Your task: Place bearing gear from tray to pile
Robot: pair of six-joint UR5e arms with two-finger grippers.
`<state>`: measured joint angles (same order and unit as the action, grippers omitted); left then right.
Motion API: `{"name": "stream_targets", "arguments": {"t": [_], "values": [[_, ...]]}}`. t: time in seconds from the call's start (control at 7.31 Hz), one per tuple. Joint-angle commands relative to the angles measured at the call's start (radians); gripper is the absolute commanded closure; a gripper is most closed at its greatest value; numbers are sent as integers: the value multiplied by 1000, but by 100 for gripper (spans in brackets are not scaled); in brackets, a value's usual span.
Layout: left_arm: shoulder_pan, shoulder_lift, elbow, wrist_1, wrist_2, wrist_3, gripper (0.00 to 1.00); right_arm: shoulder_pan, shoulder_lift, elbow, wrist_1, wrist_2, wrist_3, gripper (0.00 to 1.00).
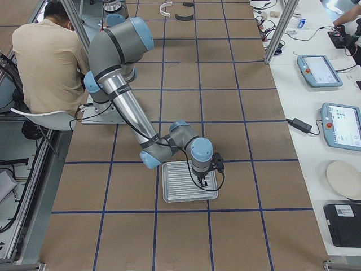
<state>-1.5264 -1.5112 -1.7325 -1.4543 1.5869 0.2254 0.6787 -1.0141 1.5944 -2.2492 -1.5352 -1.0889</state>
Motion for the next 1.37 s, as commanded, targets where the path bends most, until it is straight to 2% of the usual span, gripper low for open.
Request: {"name": "stream_targets", "arguments": {"t": [0.0,0.41,0.82,1.09,1.23], "values": [[0,-3,1,0,1,0,0,144,-75,10,66,-8,172,85],[-1,-1,-1,0,-1,0,0,469,-115,13,152,-14,583,85],[0,0,-2,-3,1,2,0,871,-124,12,140,-13,1155,86],[0,-3,2,-1,4,2,0,1126,-94,15,134,3,1441,84],[5,-4,2,0,58,2,0,1235,-60,15,119,15,1568,81]]}}
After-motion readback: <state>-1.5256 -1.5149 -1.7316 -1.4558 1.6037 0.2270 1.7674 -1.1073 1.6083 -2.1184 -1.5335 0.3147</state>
